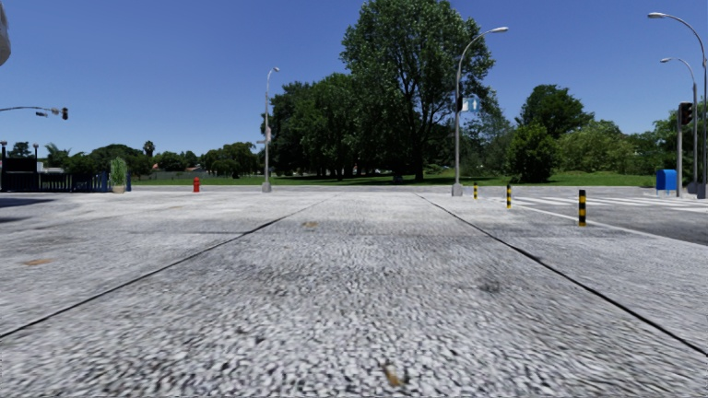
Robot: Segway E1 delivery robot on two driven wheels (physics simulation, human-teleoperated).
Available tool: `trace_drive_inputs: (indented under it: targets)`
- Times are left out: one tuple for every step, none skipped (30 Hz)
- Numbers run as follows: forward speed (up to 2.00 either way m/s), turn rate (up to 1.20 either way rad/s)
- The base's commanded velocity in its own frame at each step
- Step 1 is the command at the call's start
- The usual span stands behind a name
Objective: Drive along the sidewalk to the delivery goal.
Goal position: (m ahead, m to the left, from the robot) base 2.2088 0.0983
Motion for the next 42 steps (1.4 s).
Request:
trace_drive_inputs:
  targets:
    - [1.74, 0.0]
    - [1.71, 0.0]
    - [1.63, 0.0]
    - [1.55, 0.0]
    - [1.55, 0.0]
    - [1.5, 0.0]
    - [1.46, 0.0]
    - [1.41, 0.0]
    - [1.41, 0.0]
    - [1.38, 0.0]
    - [1.36, 0.0]
    - [1.33, 0.0]
    - [1.33, 0.0]
    - [1.31, 0.0]
    - [1.28, 0.0]
    - [1.08, 0.0]
    - [1.08, 0.0]
    - [1.07, 0.0]
    - [1.07, 0.0]
    - [1.06, 0.0]
    - [1.06, 0.0]
    - [1.06, 0.0]
    - [1.06, 0.0]
    - [1.06, 0.0]
    - [1.06, 0.0]
    - [1.06, 0.0]
    - [1.06, 0.0]
    - [1.05, 0.0]
    - [1.05, 0.0]
    - [1.03, 0.0]
    - [0.91, 0.0]
    - [0.91, 0.0]
    - [0.84, 0.0]
    - [0.81, 0.0]
    - [0.8, 0.0]
    - [0.8, 0.0]
    - [0.79, 0.0]
    - [0.75, 0.0]
    - [0.73, 0.0]
    - [0.73, 0.0]
    - [0.73, 0.0]
    - [0.72, 0.0]
